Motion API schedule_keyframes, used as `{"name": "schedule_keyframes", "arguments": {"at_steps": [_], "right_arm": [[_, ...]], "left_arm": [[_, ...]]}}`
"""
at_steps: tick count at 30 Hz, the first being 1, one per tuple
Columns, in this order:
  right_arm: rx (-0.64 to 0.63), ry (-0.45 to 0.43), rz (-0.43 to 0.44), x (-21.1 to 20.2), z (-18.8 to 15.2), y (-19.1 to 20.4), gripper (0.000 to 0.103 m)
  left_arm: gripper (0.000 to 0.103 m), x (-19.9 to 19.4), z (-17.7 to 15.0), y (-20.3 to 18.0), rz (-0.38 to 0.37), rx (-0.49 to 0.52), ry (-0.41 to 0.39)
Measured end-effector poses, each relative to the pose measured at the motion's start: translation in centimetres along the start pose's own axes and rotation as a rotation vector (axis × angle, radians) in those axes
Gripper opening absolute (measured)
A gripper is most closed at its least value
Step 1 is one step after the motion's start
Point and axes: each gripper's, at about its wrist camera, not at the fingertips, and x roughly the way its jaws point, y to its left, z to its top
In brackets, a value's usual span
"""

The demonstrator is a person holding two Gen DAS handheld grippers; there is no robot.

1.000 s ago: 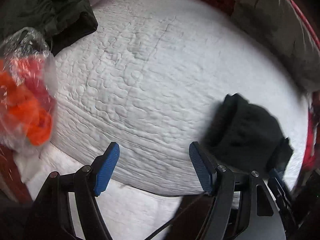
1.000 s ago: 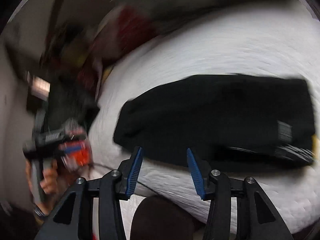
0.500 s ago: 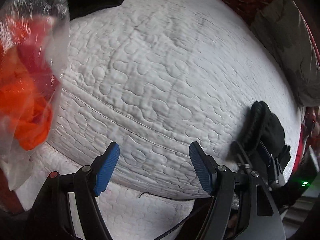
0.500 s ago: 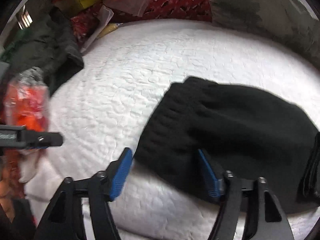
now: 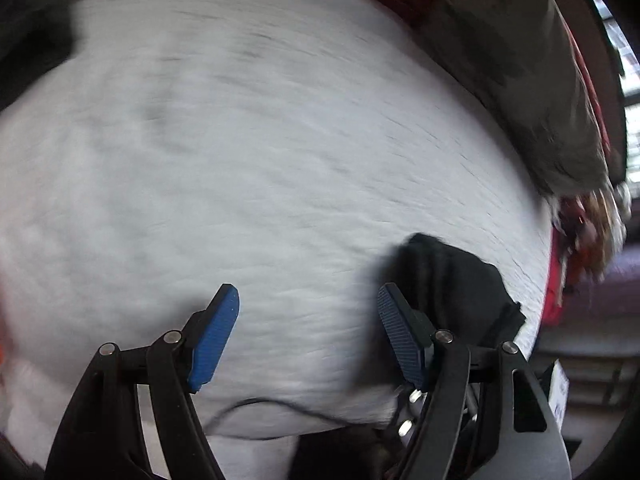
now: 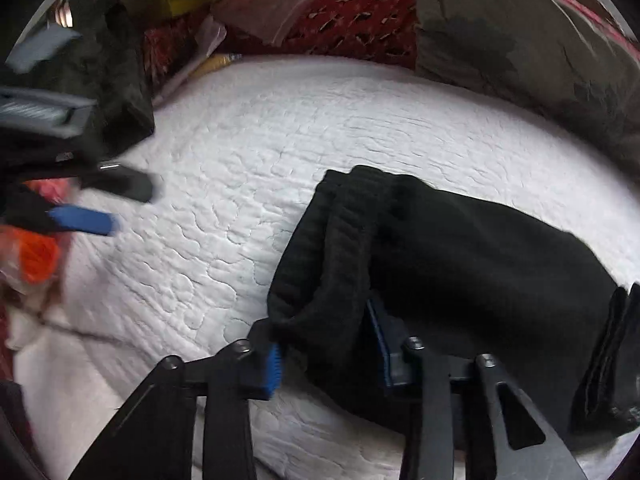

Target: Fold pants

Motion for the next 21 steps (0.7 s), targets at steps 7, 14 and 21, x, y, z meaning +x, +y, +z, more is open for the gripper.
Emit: {"name": "schedule_keyframes", "arguments": {"at_steps": [7, 14, 21], "right_arm": [[0.131, 0.003, 0.127, -0.9, -0.9, -3.3, 0.031], [0.163, 0.012, 0.156, -0.8, -1.0, -4.1, 0.031], [0.180, 0.006, 0.176, -0.8, -1.1, -4.5, 0.031]], "left_arm": [[0.073, 3.1, 1.7, -4.3, -0.053, 0.028, 0.072], [0.073, 3.7, 1.3, -4.4, -0.204, -0.062, 0.133], [0.048, 5.1, 1.3, -6.0, -0.161, -0.049, 0.137]]}}
